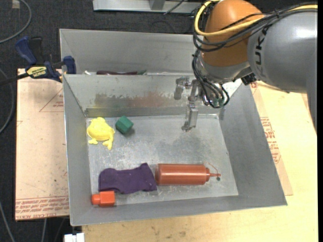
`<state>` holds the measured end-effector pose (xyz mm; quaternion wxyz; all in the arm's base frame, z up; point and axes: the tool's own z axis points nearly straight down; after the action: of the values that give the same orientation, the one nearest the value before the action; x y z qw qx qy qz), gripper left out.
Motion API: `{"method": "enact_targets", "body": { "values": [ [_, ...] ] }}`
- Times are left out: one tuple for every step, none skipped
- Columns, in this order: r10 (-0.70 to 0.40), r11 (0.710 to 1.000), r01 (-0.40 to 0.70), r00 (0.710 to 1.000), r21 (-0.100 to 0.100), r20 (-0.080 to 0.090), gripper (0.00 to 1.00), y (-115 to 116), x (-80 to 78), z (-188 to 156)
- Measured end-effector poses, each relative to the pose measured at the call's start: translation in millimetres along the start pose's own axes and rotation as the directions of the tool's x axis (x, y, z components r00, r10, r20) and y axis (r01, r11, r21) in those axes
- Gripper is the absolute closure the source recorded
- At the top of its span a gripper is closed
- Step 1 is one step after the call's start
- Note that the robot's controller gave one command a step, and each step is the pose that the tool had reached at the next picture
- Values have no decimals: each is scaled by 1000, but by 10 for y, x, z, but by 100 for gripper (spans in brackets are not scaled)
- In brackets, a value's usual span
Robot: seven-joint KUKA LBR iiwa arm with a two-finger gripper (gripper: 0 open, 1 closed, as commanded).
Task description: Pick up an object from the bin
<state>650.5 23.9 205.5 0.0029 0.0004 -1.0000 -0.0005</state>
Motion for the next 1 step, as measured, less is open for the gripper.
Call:
{"method": "enact_targets", "body": {
  "values": [
    [0, 1000, 0, 1000, 0, 8, 0, 0, -15, -53]
  ]
}}
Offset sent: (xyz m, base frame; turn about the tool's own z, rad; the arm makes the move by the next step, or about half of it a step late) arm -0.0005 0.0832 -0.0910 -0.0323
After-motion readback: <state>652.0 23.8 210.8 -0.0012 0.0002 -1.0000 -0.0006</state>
